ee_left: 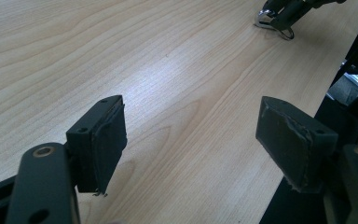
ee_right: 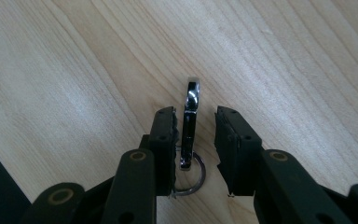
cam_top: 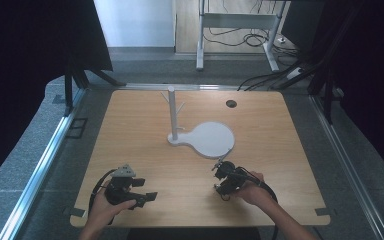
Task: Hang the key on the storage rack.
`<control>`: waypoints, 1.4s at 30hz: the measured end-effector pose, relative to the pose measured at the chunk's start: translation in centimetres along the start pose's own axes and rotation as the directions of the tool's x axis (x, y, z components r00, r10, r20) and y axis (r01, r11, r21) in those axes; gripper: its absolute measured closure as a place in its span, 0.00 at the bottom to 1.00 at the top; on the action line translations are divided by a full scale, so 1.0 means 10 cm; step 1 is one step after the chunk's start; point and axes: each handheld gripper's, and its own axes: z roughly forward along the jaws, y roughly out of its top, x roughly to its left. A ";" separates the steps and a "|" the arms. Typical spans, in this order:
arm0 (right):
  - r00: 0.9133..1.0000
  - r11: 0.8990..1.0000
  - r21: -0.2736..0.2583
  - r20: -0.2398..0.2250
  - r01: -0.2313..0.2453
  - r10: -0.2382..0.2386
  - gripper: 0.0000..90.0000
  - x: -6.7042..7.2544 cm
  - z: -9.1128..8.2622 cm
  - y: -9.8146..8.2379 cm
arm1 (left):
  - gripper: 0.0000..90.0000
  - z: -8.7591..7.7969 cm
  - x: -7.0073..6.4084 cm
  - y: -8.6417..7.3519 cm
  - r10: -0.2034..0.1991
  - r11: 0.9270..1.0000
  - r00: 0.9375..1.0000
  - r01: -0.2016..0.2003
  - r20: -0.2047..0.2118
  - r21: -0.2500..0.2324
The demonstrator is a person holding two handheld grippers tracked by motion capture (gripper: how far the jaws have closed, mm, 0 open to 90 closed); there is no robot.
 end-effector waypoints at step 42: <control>0.997 0.997 -0.074 0.069 0.028 -0.023 0.94 -0.05 -0.43 0.10 | 0.27 -0.01 0.00 0.00 -0.002 1.000 1.000 0.002 -0.007 0.000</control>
